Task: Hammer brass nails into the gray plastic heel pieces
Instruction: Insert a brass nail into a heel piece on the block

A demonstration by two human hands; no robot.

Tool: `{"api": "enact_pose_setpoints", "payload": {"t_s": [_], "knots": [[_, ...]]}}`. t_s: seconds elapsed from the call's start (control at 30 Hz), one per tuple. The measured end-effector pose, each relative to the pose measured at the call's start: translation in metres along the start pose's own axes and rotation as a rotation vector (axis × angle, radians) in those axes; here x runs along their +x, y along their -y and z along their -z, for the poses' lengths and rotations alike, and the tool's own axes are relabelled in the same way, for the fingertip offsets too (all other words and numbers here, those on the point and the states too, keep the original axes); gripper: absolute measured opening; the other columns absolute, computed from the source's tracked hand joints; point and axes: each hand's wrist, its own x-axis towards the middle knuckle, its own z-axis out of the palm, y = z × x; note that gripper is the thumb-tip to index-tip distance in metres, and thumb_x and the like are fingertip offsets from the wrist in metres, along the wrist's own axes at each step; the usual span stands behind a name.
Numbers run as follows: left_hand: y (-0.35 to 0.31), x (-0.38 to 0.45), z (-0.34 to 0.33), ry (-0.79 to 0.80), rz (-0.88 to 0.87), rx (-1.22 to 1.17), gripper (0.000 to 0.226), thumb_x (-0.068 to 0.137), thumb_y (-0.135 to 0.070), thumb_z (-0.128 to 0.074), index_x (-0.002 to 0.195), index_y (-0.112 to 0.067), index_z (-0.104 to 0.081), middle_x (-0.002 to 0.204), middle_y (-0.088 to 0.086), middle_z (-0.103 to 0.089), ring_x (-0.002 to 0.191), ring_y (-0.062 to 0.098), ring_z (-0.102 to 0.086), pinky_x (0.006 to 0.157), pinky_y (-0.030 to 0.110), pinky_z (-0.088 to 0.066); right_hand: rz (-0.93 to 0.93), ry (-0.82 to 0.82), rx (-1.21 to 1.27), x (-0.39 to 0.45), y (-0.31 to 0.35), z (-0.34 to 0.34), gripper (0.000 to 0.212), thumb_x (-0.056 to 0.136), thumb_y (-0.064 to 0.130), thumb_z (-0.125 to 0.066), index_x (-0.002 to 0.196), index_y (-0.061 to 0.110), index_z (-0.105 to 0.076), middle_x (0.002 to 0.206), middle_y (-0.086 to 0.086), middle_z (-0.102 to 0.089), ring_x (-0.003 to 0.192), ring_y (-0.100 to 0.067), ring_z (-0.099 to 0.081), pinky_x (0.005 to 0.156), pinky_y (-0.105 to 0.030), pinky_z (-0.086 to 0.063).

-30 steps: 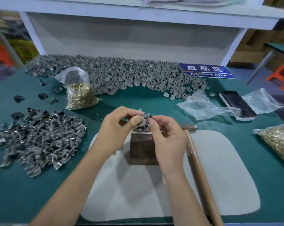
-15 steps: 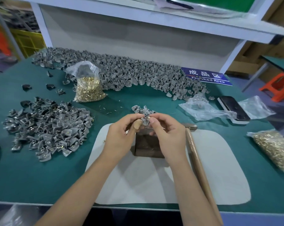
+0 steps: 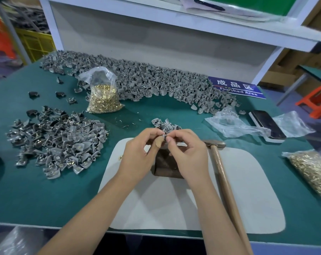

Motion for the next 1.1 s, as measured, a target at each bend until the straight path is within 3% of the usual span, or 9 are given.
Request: {"api": "enact_pose_setpoints", "payload": {"t_s": [0.1,0.23,0.3,0.37,0.5,0.6,0.9,1.1], "knots": [[0.0008,-0.0011,0.0020,-0.001,-0.015,0.035,0.016,0.099,-0.020,-0.065,0.108,-0.033,-0.065,0.100,-0.019,-0.073,0.092,0.005,-0.072,0.082,0.012,-0.049,0.015,0.031,-0.031,0.0005,0.0000,-0.0008,0.016,0.090,0.009,-0.072,0.092,0.024,-0.076,0.095,0.012,-0.066,0.094,-0.019,-0.066,0.076,-0.048,-0.059],[0.0042,-0.0015,0.0034,0.012,-0.061,0.171,0.015,0.098,-0.012,-0.066,0.108,-0.023,-0.068,0.098,-0.016,-0.072,0.089,0.002,-0.067,0.082,0.015,-0.050,0.090,0.050,-0.166,0.0003,-0.0014,-0.0019,0.016,0.090,0.006,-0.072,0.091,0.022,-0.076,0.093,0.011,-0.063,0.092,-0.010,-0.064,0.076,-0.018,-0.050],[0.0048,-0.0017,0.0029,0.018,-0.099,0.234,0.014,0.097,-0.010,-0.066,0.108,-0.018,-0.069,0.098,-0.012,-0.073,0.088,0.004,-0.065,0.081,0.018,-0.050,0.105,0.058,-0.232,0.0009,-0.0028,-0.0030,0.014,0.091,0.006,-0.072,0.090,0.020,-0.076,0.091,0.010,-0.061,0.089,-0.006,-0.061,0.077,-0.013,-0.045],[0.0051,-0.0026,0.0019,0.006,-0.112,0.239,0.013,0.097,-0.009,-0.066,0.107,-0.016,-0.071,0.098,-0.011,-0.073,0.088,0.006,-0.065,0.081,0.021,-0.051,0.090,0.052,-0.238,0.0015,-0.0052,-0.0036,0.013,0.091,0.007,-0.072,0.089,0.019,-0.077,0.089,0.012,-0.061,0.089,-0.007,-0.061,0.079,-0.019,-0.048],[0.0012,-0.0052,-0.0024,-0.062,-0.047,0.101,0.014,0.098,-0.018,-0.067,0.107,-0.028,-0.066,0.096,-0.015,-0.074,0.087,0.005,-0.070,0.081,0.023,-0.054,-0.007,0.047,-0.087,0.0029,-0.0048,-0.0017,0.012,0.092,0.011,-0.071,0.092,0.021,-0.078,0.091,0.015,-0.066,0.092,-0.018,-0.066,0.073,-0.048,-0.060],[0.0008,-0.0056,-0.0055,-0.079,-0.024,0.029,0.008,0.099,-0.025,-0.065,0.107,-0.028,-0.066,0.094,-0.015,-0.075,0.087,0.008,-0.073,0.081,0.021,-0.054,-0.046,0.052,-0.023,0.0050,-0.0031,0.0003,0.011,0.093,0.012,-0.071,0.094,0.020,-0.078,0.091,0.015,-0.068,0.091,-0.021,-0.068,0.074,-0.054,-0.059],[0.0057,-0.0048,-0.0035,-0.059,-0.007,-0.013,0.009,0.098,-0.032,-0.064,0.106,-0.033,-0.066,0.092,-0.016,-0.074,0.087,0.012,-0.073,0.081,0.024,-0.056,-0.076,0.132,-0.009,0.0085,0.0018,0.0043,0.012,0.092,0.007,-0.072,0.090,0.016,-0.079,0.086,0.011,-0.067,0.090,-0.023,-0.065,0.075,-0.054,-0.059],[0.0023,-0.0012,-0.0062,-0.046,0.064,-0.014,0.010,0.099,-0.026,-0.064,0.107,-0.031,-0.067,0.098,-0.020,-0.074,0.092,0.005,-0.071,0.083,0.020,-0.054,-0.200,0.104,0.133,0.0080,0.0040,0.0049,0.011,0.095,0.008,-0.071,0.099,0.016,-0.076,0.089,-0.008,-0.071,0.087,-0.026,-0.071,0.058,-0.029,-0.059]]}}
